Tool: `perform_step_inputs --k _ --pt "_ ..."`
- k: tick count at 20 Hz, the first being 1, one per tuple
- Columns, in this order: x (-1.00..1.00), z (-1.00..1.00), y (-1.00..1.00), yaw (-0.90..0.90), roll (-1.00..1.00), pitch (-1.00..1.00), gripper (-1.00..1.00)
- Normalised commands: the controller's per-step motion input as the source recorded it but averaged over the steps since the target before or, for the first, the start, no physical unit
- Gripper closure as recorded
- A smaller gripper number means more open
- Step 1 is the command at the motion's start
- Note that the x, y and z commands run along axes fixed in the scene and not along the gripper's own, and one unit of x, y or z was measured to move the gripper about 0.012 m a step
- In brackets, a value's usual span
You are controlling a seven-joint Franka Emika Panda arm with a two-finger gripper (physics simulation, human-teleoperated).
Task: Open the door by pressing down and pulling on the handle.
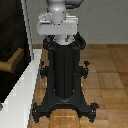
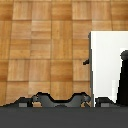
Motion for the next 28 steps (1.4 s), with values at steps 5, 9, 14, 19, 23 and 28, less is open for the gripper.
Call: perform_step_inputs --k 5,9,14,19,23,28 --pt "0.0 0.0 -0.6 0.0 0.0 0.0 -1.0" --pt "0.0 0.0 -0.75 0.0 0.0 0.0 -1.0" --pt "0.0 0.0 -0.6 0.0 0.0 0.0 -1.0" --pt "0.0 0.0 -0.6 0.0 0.0 0.0 -1.0" --pt "0.0 0.0 -0.5 0.0 0.0 0.0 -1.0" --pt "0.0 0.0 -0.4 -0.12 0.0 0.0 -1.0"
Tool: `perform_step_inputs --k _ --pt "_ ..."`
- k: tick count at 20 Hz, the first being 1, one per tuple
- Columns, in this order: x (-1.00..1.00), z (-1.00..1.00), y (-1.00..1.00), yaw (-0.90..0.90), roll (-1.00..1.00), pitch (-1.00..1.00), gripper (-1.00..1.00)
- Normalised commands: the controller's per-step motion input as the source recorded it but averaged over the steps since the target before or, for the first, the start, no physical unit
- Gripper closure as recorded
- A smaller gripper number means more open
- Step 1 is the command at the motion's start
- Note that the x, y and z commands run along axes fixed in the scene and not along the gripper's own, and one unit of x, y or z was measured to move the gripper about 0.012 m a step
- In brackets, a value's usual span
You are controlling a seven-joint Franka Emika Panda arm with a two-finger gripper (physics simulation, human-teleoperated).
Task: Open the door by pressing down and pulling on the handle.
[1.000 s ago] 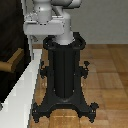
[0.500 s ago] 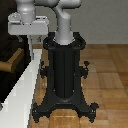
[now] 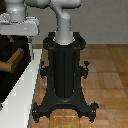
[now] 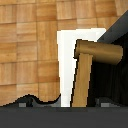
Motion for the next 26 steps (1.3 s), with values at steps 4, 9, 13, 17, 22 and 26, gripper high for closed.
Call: perform_step_inputs --k 4,9,13,17,22,26 --pt "0.0 0.0 -0.5 -0.04 0.0 0.0 -1.0" --pt "0.2 0.0 0.0 0.0 0.0 0.0 -1.0" --pt "0.75 0.0 0.0 0.0 0.0 0.0 -1.0" --pt "0.25 0.0 0.0 0.0 0.0 0.0 -1.0" --pt "-0.4 0.0 0.0 0.0 0.0 0.0 -1.0" --pt "-0.5 0.0 0.0 0.0 0.0 0.0 -1.0"
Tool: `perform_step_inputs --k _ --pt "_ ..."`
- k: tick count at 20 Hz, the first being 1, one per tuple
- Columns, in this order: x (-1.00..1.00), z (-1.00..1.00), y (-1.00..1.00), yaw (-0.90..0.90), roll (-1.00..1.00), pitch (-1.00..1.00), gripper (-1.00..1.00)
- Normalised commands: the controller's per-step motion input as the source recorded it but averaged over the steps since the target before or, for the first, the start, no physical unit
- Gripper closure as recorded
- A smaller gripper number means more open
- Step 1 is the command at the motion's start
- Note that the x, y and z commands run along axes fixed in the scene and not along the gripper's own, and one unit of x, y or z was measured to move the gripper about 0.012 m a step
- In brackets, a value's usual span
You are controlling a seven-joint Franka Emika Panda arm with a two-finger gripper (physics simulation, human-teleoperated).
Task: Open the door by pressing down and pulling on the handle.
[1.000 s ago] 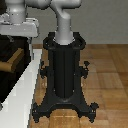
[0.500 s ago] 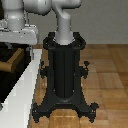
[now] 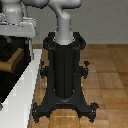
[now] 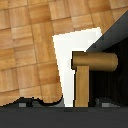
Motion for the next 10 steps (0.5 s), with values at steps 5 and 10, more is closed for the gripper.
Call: perform_step_inputs --k 5,10 --pt "-0.2 0.0 0.0 0.0 0.0 0.0 -1.0" --pt "0.0 -0.4 0.0 0.0 0.0 0.0 -1.0"
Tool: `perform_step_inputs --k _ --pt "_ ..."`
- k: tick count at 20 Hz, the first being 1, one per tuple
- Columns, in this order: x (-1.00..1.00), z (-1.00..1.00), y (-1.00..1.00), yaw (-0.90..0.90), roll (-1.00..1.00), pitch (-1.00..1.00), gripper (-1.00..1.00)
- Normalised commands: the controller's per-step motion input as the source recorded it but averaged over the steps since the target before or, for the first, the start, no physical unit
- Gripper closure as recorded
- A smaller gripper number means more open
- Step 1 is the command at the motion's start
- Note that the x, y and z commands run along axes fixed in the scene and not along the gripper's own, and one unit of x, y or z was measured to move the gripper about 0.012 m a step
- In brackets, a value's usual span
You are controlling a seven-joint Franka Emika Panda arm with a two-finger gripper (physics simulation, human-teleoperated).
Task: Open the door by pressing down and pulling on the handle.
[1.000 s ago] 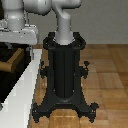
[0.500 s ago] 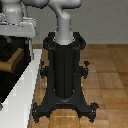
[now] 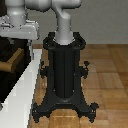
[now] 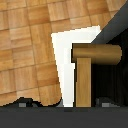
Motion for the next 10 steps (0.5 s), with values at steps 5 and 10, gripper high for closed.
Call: perform_step_inputs --k 5,10 --pt "0.0 -0.6 0.0 0.0 0.0 0.0 -1.0" --pt "0.0 -0.6 -0.8 0.0 0.0 0.0 -1.0"
